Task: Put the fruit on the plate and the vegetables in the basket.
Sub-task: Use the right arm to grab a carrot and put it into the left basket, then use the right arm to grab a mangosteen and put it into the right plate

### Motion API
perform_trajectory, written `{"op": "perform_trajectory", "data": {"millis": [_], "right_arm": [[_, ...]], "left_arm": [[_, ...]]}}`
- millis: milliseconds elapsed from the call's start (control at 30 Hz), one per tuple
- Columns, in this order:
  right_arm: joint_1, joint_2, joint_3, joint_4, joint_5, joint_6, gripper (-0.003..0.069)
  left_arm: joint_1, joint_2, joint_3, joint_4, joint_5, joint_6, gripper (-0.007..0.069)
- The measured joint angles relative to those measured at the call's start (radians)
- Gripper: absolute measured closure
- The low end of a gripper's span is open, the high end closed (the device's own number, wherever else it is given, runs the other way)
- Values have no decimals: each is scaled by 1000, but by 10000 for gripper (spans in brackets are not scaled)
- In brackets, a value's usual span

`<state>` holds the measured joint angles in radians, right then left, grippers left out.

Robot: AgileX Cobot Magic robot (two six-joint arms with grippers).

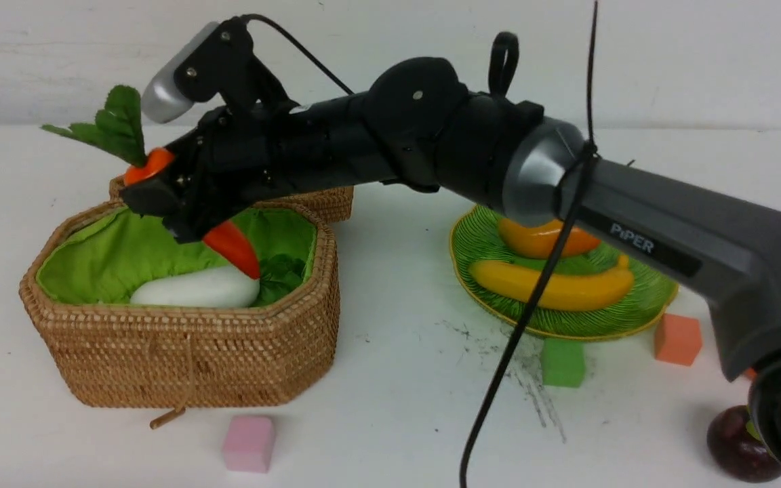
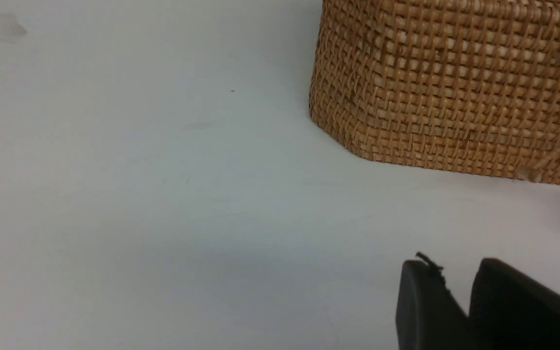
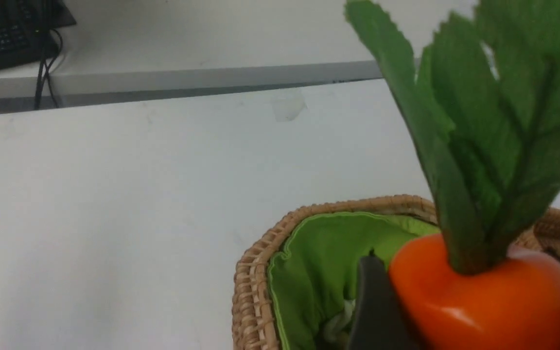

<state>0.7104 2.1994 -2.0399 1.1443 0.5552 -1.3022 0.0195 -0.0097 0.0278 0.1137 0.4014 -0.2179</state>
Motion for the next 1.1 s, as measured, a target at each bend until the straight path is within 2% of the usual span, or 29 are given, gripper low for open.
{"op": "perform_trajectory", "data": {"millis": [33,67,100,133,167,233,400,567,600,700,900,967,1033,1100], "right_arm": [[0,0,-2,-7,-6,14,174],[0,0,-3,-7,-7,17,165],[0,0,-7,-11,-9,24,73],[0,0,-8,-11,-9,24,62],[0,0,-9,-15,-9,28,8],[0,0,-9,-15,-9,28,-14],[-1,-11,-9,-22,-3,31,-10],[-32,-72,-9,-73,137,106,1],[-60,-116,4,-117,244,161,6],[-140,-243,74,-249,384,245,27],[-318,-518,356,-475,425,380,109],[-403,-649,526,-550,410,570,132],[-445,-718,631,-612,413,757,129],[-492,-794,731,-740,442,989,107]], "left_arm": [[0,0,0,0,0,0,475],[0,0,0,0,0,0,475],[0,0,0,0,0,0,473],[0,0,0,0,0,0,473],[0,0,0,0,0,0,473],[0,0,0,0,0,0,473],[0,0,0,0,0,0,469],[0,0,0,0,0,0,463],[0,0,0,0,0,0,461],[0,0,0,0,0,0,459],[0,0,0,0,0,0,456],[0,0,0,0,0,0,453],[0,0,0,0,0,0,451],[0,0,0,0,0,0,448]]}}
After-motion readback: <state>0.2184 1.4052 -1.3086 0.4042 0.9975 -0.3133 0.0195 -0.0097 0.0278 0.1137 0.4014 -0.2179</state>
